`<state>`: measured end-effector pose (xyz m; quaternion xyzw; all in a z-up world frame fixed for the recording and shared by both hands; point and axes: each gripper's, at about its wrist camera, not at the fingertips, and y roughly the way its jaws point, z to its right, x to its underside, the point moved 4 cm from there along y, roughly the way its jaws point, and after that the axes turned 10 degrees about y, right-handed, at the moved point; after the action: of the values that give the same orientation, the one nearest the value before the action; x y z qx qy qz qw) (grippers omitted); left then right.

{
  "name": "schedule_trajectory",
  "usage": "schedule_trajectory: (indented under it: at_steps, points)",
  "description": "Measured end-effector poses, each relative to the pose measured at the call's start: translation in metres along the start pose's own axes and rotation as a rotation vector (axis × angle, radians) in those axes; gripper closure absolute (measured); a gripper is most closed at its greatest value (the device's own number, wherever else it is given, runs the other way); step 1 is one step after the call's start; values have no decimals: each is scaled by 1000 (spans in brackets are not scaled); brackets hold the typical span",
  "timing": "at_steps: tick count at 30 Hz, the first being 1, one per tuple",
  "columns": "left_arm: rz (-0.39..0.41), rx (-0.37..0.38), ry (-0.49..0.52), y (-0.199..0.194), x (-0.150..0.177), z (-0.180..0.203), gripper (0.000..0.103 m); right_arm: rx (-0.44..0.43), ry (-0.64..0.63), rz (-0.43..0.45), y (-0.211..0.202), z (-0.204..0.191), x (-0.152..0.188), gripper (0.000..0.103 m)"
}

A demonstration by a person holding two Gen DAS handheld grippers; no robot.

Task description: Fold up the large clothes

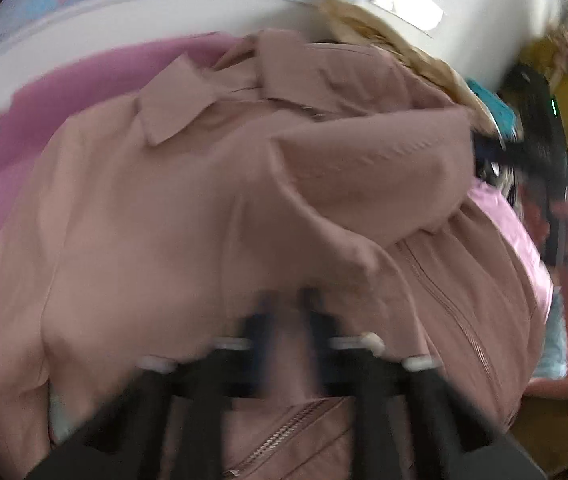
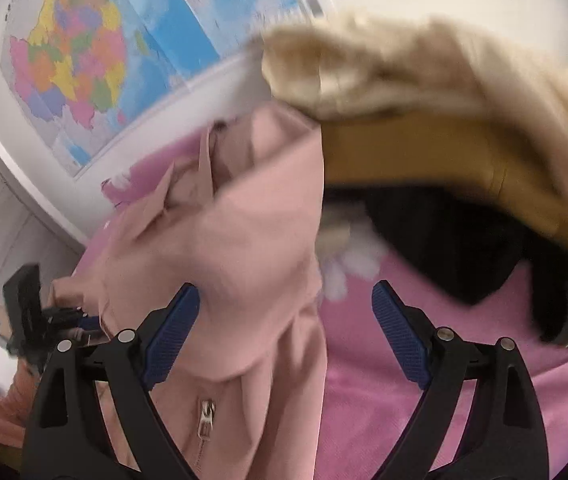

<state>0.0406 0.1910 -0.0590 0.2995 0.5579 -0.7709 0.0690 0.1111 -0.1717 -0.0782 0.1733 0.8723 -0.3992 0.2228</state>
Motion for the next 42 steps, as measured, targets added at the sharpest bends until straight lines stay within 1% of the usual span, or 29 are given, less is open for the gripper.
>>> schedule_trajectory:
  at_steps: [1, 2, 4, 6, 7, 9, 10, 12, 13, 14, 16, 17, 19, 20, 23, 25, 26, 27, 28, 29, 30, 31, 32, 34, 36, 37, 39, 41, 42]
  points:
    - [15, -12, -40, -7, 1, -10, 101, -22, 5, 9, -3, 3, 2, 16]
    - [35, -30, -65, -13, 2, -18, 101, -41, 6, 23, -9, 4, 4, 16]
    - [105, -80, -150, -34, 5, -38, 101, -82, 9, 57, -21, 8, 8, 16]
    - [150, -91, -218, -52, 10, -55, 101, -81, -15, 67, -28, 9, 9, 16]
    - [163, -104, -222, -59, 11, -58, 101, -65, -35, 66, -28, 8, 10, 16]
    - [192, -84, -194, -68, 8, -55, 101, -21, -68, 53, -19, 5, 8, 15]
    - [197, -73, -179, -68, 7, -50, 100, -23, -70, 46, -15, 4, 7, 17]
    - [196, -40, -125, -65, -1, -32, 88, -47, -68, 30, -3, -3, 3, 21]
    - [187, -28, -97, -61, -5, -22, 75, -61, -73, 19, 1, -9, 2, 26]
    - [179, -19, -67, -57, -8, -13, 66, -76, -86, 9, 5, -16, 1, 32]
    - [160, 3, 2, -46, -13, 9, 60, -88, -115, 1, 10, -28, 1, 39]
    - [148, 14, 18, -39, -16, 16, 60, -88, -132, -1, 12, -35, 0, 41]
    - [123, 45, 45, -26, -17, 30, 59, -87, -155, 1, 13, -45, 0, 41]
    - [115, 53, 53, -21, -18, 36, 55, -83, -162, 3, 14, -48, 0, 41]
    - [77, 17, 81, -4, -18, 46, 50, -77, -181, 9, 14, -56, -2, 41]
    - [50, -6, 83, 2, -14, 44, 50, -63, -194, 14, 14, -60, -3, 41]
    - [30, -36, 84, 6, -13, 43, 50, -56, -203, 14, 16, -62, -4, 41]
    - [22, -53, 81, 6, -12, 39, 53, -54, -209, 13, 16, -63, -5, 41]
    - [16, -56, 73, 6, -12, 35, 68, -50, -213, 13, 17, -65, -6, 42]
    - [13, -52, 60, 6, -12, 31, 87, -35, -221, 9, 19, -69, -9, 43]
    - [14, -63, 41, 3, -12, 23, 99, -21, -235, 7, 22, -73, -11, 44]
    - [24, -78, 23, -2, -13, 14, 99, -6, -253, 4, 23, -77, -13, 47]
    - [43, -102, 4, -9, -13, 6, 99, 7, -274, 10, 24, -82, -16, 47]
    - [91, -174, -40, -30, -14, -13, 100, 28, -295, 26, 24, -90, -24, 47]
    - [115, -243, -82, -47, -12, -31, 100, 9, -293, 70, 16, -92, -32, 43]
    - [120, -253, -99, -52, -11, -37, 99, 0, -281, 92, 10, -89, -37, 36]
    - [110, -249, -126, -58, -7, -47, 98, 26, -258, 105, 7, -79, -41, 34]
    - [91, -252, -148, -57, -3, -54, 96, 43, -202, 94, 7, -57, -40, 24]
    - [87, -243, -147, -56, -2, -54, 95, 43, -182, 75, 10, -48, -37, 21]
